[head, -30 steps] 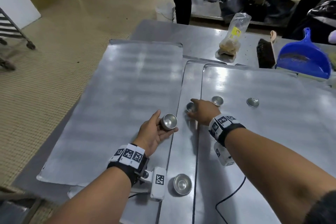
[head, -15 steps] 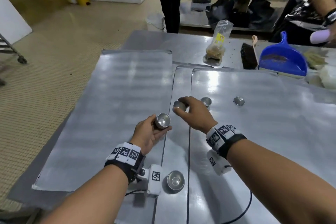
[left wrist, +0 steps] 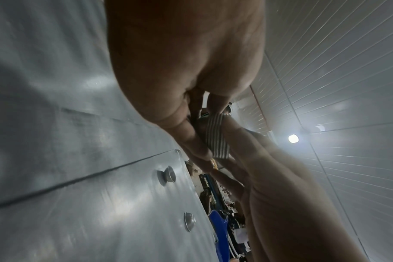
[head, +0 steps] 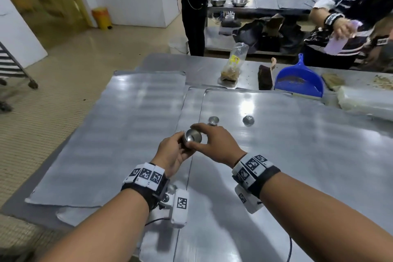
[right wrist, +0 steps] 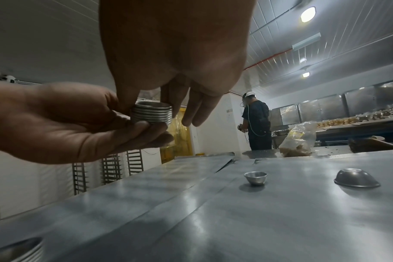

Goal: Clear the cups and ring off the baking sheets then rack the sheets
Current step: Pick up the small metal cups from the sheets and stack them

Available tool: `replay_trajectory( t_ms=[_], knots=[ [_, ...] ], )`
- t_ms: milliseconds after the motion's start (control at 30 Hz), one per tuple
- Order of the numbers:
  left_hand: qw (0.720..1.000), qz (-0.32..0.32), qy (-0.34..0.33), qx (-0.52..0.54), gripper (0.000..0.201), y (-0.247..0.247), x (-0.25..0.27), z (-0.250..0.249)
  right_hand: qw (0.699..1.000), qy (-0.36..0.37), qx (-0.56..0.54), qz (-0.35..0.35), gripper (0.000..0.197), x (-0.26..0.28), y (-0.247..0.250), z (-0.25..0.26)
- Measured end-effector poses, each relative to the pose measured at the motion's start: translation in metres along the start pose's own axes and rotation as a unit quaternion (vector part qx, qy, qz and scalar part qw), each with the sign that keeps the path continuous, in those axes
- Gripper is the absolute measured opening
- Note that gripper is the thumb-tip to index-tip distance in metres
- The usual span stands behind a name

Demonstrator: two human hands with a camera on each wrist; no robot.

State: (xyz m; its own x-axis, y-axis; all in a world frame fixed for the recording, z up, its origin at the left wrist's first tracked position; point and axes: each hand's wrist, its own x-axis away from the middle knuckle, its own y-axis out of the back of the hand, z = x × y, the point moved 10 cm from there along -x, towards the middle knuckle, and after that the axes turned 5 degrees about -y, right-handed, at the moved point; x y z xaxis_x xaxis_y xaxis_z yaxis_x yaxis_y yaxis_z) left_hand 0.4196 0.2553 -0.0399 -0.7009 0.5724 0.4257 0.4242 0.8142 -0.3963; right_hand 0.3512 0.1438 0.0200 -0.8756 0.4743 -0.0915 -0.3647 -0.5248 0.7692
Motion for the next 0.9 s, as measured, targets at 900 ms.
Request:
replay_trajectory(
  t_ms=[900],
  knots=[
    [0.997, 0.020, 0.073, 0.000, 0.038, -0.021, -0.091, -0.006, 0.961, -0.192, 0.166, 0.107, 0.062, -0.117, -0.007, -0.154]
  ],
)
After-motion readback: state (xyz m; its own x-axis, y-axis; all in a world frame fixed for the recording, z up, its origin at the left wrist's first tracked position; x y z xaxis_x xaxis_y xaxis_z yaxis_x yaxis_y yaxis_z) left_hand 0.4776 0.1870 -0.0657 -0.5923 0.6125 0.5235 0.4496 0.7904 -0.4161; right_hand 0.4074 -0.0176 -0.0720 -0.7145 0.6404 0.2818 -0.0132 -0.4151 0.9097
